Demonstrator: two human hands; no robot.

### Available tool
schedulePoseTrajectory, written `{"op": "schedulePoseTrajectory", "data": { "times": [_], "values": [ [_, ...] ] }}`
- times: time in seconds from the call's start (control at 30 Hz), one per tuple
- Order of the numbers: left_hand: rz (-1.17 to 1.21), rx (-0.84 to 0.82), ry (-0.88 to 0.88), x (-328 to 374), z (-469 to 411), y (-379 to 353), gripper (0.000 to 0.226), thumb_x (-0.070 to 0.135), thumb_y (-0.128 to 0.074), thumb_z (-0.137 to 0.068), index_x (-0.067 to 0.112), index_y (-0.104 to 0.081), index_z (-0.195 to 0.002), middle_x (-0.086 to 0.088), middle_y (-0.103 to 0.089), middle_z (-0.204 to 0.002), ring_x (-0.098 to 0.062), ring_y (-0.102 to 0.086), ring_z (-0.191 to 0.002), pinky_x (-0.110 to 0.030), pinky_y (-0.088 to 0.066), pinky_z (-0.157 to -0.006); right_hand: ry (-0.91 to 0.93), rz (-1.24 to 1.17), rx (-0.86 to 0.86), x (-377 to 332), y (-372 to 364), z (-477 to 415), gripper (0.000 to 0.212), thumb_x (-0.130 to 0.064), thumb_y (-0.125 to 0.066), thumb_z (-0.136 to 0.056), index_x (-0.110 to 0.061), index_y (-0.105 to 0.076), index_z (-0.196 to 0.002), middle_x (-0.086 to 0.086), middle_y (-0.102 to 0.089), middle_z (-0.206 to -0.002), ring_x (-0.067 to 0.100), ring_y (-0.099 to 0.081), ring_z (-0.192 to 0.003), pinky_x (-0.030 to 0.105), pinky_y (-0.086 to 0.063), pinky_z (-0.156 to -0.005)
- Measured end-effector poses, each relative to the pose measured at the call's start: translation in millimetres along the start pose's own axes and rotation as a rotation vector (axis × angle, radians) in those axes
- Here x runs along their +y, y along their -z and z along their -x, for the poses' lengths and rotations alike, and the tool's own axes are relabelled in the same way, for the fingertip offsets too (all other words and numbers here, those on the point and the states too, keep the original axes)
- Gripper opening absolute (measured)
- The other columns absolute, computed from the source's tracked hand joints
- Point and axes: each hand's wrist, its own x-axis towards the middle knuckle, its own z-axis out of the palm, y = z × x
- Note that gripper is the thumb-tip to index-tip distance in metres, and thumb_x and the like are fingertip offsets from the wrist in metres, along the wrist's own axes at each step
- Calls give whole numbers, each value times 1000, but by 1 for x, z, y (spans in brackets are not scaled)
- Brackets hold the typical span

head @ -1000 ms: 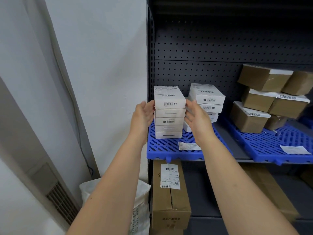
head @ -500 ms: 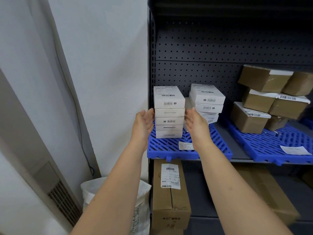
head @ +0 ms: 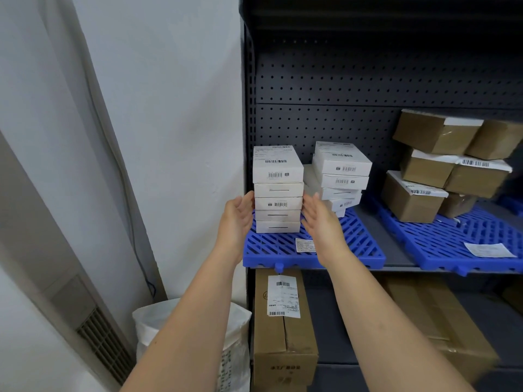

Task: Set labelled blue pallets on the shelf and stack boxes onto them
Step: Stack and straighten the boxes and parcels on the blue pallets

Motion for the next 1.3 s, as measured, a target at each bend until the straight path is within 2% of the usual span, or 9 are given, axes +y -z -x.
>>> {"op": "schedulePoseTrajectory", "data": {
  "times": [0.13,0.27,0.5,0.6,0.67,0.8,0.97,1.07,1.3],
  "values": [
    [-12,37,-6,-3,-7,2,50,33,-23,-102,15,-48,-142,0,-54,-141,-17,-49,-130,-36,-34,-113,-36,56,6,2,-1,-2,32,-56,-36,-96,-42,-65,-91,-22,-60,-114,7,-50,-118,41,-28,-113],
    [-4,49,3,-3,-12,5,51,34,-23,-102,15,-45,-144,3,-55,-140,-16,-50,-130,-36,-34,-113,-60,57,9,3,-2,-4,32,-57,-36,-95,-43,-65,-92,-22,-59,-114,7,-50,-118,41,-28,-113],
    [39,26,31,-17,-2,8,49,33,-22,-103,17,-53,-137,-1,-55,-140,-13,-54,-121,-35,-33,-115,-55,-50,12,15,-1,-2,28,-40,-35,-103,-30,-58,-114,-23,-64,-96,-6,-57,-96,21,-39,-97],
    [38,11,21,-16,0,5,48,31,-22,-103,18,-54,-136,2,-57,-137,-12,-55,-119,-33,-34,-114,-44,-47,0,15,-1,-2,30,-37,-31,-104,-30,-60,-104,-22,-65,-94,-7,-58,-94,15,-43,-86],
    [39,11,31,-16,0,6,48,32,-22,-103,17,-54,-135,2,-58,-135,-13,-54,-121,-33,-34,-114,-57,-50,13,14,1,-2,33,-37,-29,-105,-29,-61,-104,-18,-64,-102,-1,-57,-102,16,-42,-91],
    [28,19,60,-19,-2,10,49,34,-23,-103,14,-53,-136,-2,-56,-138,-15,-54,-122,-33,-34,-113,-77,-43,24,13,3,-2,51,-41,-27,-104,-9,-48,-138,4,-52,-139,16,-46,-130,28,-33,-111],
    [32,48,80,-19,-16,11,53,35,-24,-101,15,-42,-146,1,-54,-141,-15,-54,-123,-27,-41,-101,-123,-93,12,12,3,-10,57,-48,-29,-102,-7,-48,-138,9,-52,-140,20,-47,-131,34,-31,-115],
    [23,47,97,-15,-16,8,50,32,-25,-102,13,-46,-143,-3,-55,-141,-17,-51,-128,-29,-40,-106,-117,-87,20,11,4,-12,55,-46,-29,-103,-8,-48,-138,7,-52,-140,19,-47,-131,34,-32,-114],
    [-125,313,-287,42,-10,-10,28,14,-43,-96,18,-67,-111,0,-69,-108,-14,-65,-106,-29,-50,-97,134,98,153,-26,22,-23,18,-34,-58,-93,-31,-67,-108,-8,-64,-122,10,-58,-115,31,-48,-97]
  ]
}}
